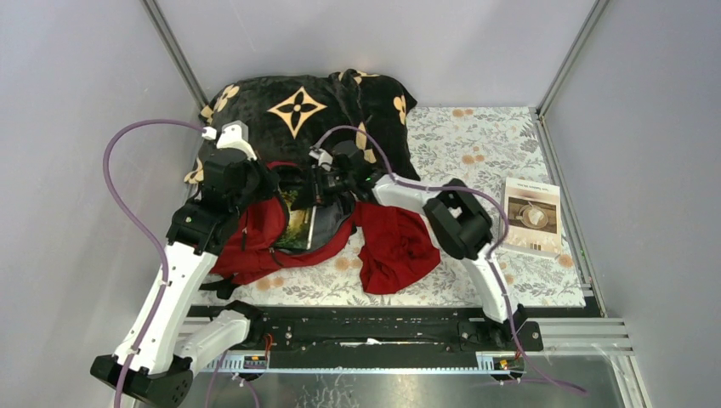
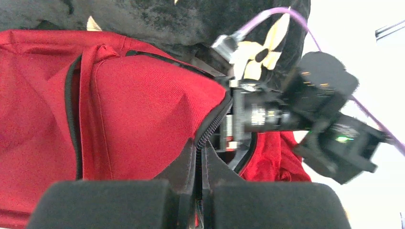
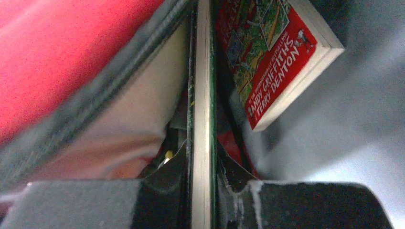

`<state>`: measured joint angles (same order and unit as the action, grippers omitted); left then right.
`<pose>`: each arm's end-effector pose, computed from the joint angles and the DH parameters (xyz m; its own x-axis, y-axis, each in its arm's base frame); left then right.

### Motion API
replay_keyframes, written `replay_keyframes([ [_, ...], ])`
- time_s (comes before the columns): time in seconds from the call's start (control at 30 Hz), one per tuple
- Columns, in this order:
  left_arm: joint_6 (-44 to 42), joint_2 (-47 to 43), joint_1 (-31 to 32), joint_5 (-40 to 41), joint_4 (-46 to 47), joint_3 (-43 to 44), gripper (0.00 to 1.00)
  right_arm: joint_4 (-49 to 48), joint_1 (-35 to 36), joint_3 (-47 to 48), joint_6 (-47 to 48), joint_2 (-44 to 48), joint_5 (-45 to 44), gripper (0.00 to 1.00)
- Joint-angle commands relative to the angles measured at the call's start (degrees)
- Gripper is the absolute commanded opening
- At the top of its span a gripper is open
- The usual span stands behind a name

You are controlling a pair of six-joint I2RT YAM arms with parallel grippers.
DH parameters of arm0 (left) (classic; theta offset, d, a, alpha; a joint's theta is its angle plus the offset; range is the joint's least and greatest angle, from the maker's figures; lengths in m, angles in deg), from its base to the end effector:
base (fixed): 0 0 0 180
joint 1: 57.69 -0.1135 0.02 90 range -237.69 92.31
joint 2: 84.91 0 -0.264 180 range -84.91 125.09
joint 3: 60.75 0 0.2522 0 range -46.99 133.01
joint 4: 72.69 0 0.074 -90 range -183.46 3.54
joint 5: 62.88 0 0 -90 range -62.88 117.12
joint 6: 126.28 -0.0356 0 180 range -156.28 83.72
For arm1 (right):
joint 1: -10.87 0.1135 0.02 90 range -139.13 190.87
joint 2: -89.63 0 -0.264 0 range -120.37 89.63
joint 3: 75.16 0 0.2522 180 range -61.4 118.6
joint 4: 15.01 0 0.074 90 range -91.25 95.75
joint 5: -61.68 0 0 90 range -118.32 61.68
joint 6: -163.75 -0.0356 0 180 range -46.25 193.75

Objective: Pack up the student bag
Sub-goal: Place the book in the student bag.

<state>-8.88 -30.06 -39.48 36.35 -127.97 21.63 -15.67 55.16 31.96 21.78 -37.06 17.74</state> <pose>0.1806 -0.0534 0.3951 -0.4726 -0.3227 -0.8201 -0.0494 0.9388 -0.3410 0.3463 0.3736 0.2087 -0.9087 -0.1229 -0.3990 -0.4162 0.1912 0.8889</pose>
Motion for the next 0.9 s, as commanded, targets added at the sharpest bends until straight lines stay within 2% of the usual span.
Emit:
replay_keyframes([
  [0.0, 2.7, -3.1, -0.5, -2.7, 7.4, -2.2, 0.0, -10.3, 2.9, 7.6, -5.7, -6.7, 1.8, 0.0],
  [0.13, 3.6, -4.4, -0.6, -4.6, 8.3, -3.9, 0.0, -9.0, 3.5, 14.1, -5.6, -12.6, -0.7, 0.0],
  [0.27, 4.5, -5.1, -0.6, -5.5, 8.9, -5.1, 0.0, 2.2, 5.2, 23.6, 0.2, -17.4, -6.2, 0.0],
  [0.3, 4.5, -5.2, -0.6, -5.4, 8.9, -5.1, 0.0, 4.5, 5.6, 25.6, 1.1, -18.3, -7.5, 0.05],
  [0.33, 4.7, -5.3, -0.6, -5.3, 8.9, -5.2, 0.0, 5.9, 5.8, 27.0, 1.3, -19.0, -8.1, 0.19],
  [0.4, 4.8, -5.5, -0.6, -5.2, 8.8, -5.2, 0.0, 6.3, 5.9, 27.4, 1.1, -18.9, -8.6, 0.58],
  [0.43, 4.9, -5.6, -0.6, -4.9, 8.7, -5.1, 0.0, 6.9, 5.9, 26.2, 1.6, -18.1, -9.5, 0.71],
  [0.5, 5.0, -6.0, -0.6, -4.1, 8.6, -5.2, 0.0, 8.0, 5.9, 22.6, 3.9, -14.8, -12.1, 0.93],
  [0.53, 5.0, -6.1, -0.6, -3.7, 8.6, -5.2, 0.0, 8.4, 5.9, 20.5, 5.3, -13.0, -13.6, 0.98],
  [0.67, 5.3, -6.4, -0.6, -1.8, 8.5, -5.5, 0.0, 11.2, 5.8, 14.2, 10.0, -5.2, -19.5, 1.0],
  [0.87, 6.8, -6.9, -0.6, -0.9, 10.0, -7.8, 0.0, 23.3, 6.0, 14.4, 16.4, 1.6, -27.9, 1.0],
])
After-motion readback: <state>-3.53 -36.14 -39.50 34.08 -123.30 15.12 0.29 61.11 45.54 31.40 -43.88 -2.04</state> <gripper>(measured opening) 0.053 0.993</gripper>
